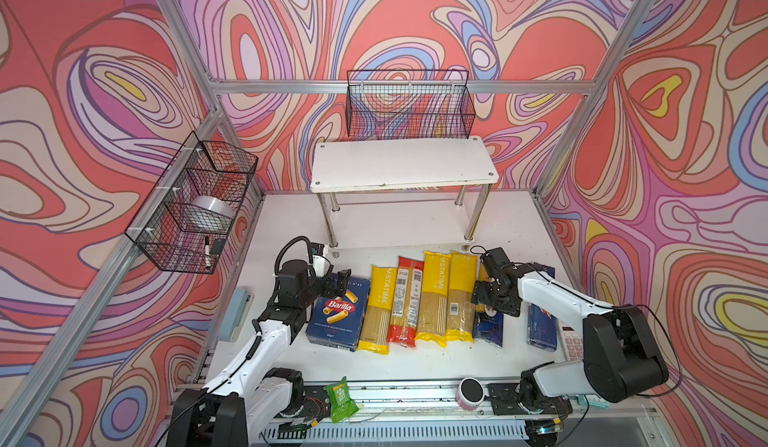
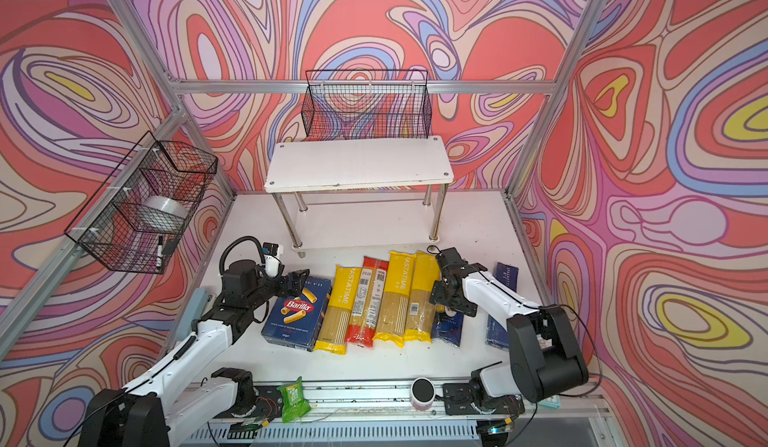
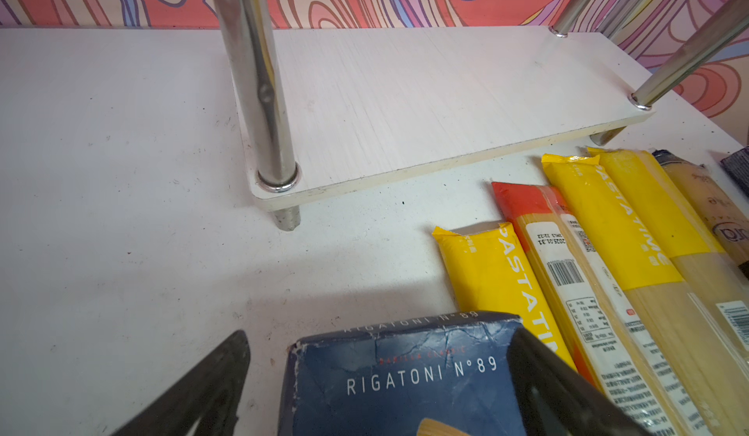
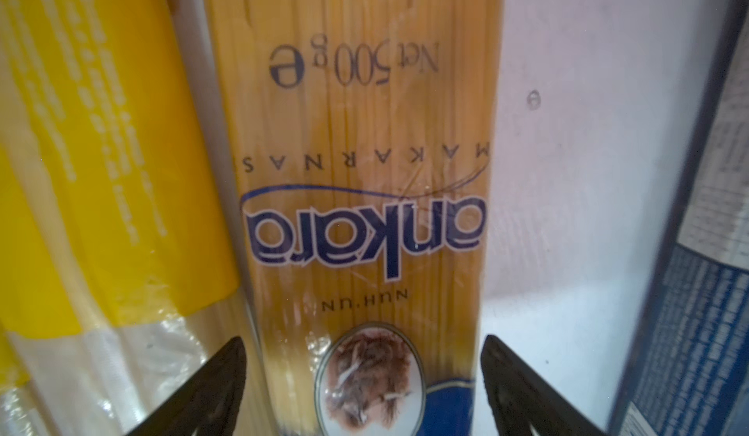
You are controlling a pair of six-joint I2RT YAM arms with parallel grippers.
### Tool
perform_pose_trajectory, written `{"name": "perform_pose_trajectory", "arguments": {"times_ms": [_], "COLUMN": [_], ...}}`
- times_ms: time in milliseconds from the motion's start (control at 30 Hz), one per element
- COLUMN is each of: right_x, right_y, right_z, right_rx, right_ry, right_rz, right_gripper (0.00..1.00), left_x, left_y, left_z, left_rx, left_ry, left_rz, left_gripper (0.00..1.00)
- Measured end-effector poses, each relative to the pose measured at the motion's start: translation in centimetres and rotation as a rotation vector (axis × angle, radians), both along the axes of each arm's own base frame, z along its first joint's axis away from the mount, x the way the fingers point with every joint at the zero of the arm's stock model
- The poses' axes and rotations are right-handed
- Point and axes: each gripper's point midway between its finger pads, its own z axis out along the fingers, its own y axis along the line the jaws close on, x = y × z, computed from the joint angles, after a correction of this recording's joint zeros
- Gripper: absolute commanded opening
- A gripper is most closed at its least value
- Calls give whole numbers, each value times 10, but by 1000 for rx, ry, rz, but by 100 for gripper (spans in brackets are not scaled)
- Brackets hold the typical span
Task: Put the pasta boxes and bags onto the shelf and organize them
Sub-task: 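Lower the right gripper onto the clear Ankara spaghetti bag and close on it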
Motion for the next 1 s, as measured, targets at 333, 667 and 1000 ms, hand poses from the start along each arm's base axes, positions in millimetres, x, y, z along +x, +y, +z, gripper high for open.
{"name": "perform_pose_trajectory", "arguments": {"times_ms": [333, 667, 1000], "right_x": [-1, 5, 14], "right_y": [-3, -3, -1], "right_z": [-12, -16, -16], "right_rx": [-19, -11, -16], "right_ry": [18, -9, -34], "right_rz": [-19, -49, -26], "right_gripper": [93, 90, 70], "left_x": [0, -2, -2], "left_y": [0, -4, -5], "left_z": [0, 0, 0], "left_rx": [0, -5, -2], "left_ry": [1, 0, -1], "left_rz": [0, -24, -34], "left_gripper": [100, 100, 100]}}
